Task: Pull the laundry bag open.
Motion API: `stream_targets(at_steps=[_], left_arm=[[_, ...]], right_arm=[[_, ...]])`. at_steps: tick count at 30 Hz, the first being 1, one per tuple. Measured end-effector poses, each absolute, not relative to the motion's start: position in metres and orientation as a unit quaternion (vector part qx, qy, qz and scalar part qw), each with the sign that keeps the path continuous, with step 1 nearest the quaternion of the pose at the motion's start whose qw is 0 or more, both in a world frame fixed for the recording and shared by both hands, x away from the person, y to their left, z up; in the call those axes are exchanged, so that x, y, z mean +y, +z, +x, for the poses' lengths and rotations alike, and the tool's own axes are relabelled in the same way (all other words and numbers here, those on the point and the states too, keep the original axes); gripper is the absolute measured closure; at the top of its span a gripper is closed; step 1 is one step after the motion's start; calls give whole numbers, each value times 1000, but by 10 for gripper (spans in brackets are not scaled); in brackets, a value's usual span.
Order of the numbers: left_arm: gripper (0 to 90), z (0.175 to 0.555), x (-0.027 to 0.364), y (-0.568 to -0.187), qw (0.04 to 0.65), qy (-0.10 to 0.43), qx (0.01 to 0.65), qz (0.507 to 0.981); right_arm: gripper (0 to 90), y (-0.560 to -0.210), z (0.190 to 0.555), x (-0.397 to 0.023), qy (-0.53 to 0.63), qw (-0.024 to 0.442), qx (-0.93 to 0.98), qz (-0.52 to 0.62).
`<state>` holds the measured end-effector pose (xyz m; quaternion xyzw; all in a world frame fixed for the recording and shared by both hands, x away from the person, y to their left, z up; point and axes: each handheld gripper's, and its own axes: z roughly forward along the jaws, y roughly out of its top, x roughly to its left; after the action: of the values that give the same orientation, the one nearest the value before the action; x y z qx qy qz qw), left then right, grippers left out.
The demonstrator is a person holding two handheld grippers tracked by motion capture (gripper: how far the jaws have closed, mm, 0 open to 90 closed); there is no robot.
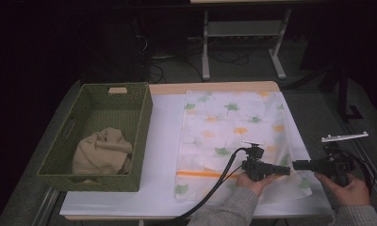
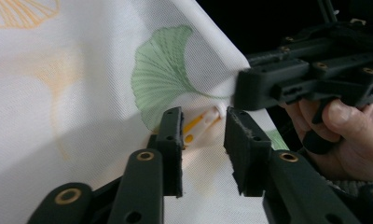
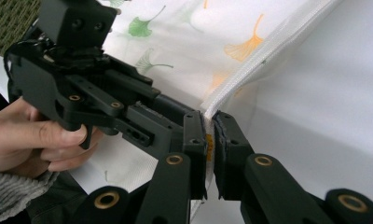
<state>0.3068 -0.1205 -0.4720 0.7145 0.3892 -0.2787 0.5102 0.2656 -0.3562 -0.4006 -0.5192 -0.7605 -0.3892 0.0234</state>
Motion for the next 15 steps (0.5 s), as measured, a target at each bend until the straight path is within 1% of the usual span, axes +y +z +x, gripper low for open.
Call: stream_targets(at_steps=[9,13,15], left_arm=[[753,303,-125,-475,513,-293,384,710],[791,301,-127,-476,510,-288,386,713],[796,300,-128,-477,503,-277,393,719]], right_arm=[[833,-406,267,-363,-396,33,-752,-527],[832,-408,267,-365,-398,35,-749,-529],[832,-408,267,-365,-399,35,-748,-529]])
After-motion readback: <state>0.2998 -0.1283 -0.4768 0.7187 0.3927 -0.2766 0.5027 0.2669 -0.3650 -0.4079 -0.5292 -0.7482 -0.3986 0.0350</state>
